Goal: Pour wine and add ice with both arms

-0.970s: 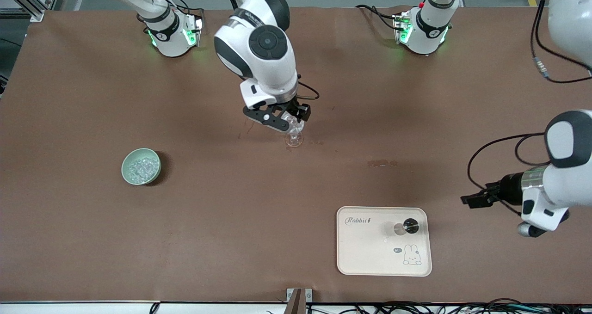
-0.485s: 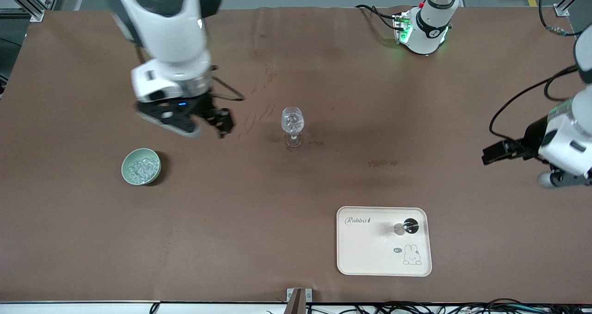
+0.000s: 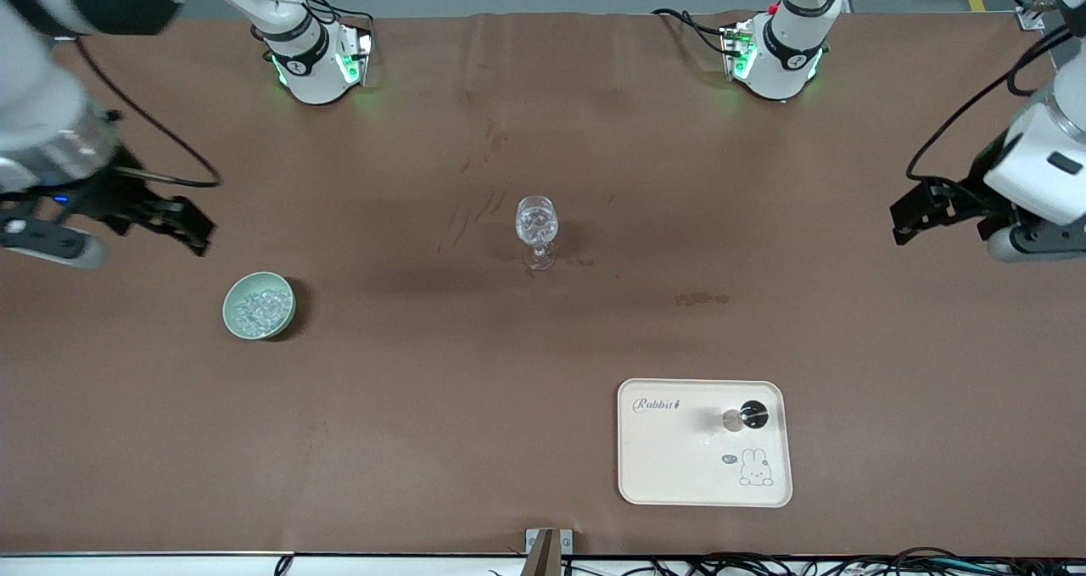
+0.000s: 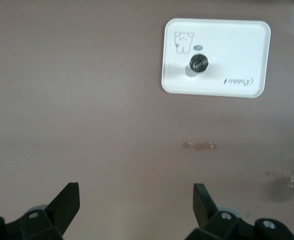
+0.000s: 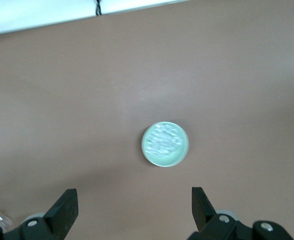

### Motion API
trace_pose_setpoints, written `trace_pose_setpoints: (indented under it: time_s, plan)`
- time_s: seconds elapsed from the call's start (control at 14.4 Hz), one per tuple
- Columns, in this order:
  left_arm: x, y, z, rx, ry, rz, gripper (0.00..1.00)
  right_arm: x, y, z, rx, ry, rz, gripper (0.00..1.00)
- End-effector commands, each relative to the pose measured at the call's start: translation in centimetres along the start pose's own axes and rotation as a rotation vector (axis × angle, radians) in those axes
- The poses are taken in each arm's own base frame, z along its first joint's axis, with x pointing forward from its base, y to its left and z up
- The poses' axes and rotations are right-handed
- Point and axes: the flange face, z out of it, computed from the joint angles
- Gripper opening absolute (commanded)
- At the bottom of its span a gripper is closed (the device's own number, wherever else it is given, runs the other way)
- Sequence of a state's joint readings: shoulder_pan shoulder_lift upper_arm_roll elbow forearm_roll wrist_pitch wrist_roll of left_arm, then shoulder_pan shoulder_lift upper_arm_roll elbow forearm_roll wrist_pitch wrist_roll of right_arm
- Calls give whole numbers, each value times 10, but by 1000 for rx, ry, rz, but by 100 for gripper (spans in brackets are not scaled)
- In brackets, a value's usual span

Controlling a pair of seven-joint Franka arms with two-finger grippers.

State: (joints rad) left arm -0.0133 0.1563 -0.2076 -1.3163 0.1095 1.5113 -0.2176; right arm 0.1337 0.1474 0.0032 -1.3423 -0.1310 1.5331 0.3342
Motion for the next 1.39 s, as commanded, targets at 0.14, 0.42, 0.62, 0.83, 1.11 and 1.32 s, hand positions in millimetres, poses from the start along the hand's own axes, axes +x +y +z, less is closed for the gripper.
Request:
trace_pose_setpoints:
  time_s: [0.14,0.42,0.62,0.83,1.11,1.32]
  plan:
    - [-43,-26,-11,-31,-30,22,100,1,100,2,77,-67,-85,100]
    - [-67,-28,-9,-29,-23,30,100,-3,148,8,111,-81,-82,100]
    - [-80,-34,-7,-27,-26,22,100,-5,135,5,110,-78,-95,100]
    - [-86,-33,-7,-33,-18,24,100,-6,130,3,109,-78,-105,100]
    - [-83,-34,-6,-74,-26,14,100,-7,127,2,109,-79,-110,100]
    - [-74,-35,-16,-67,-4,26,100,-7,127,2,107,-79,-110,100]
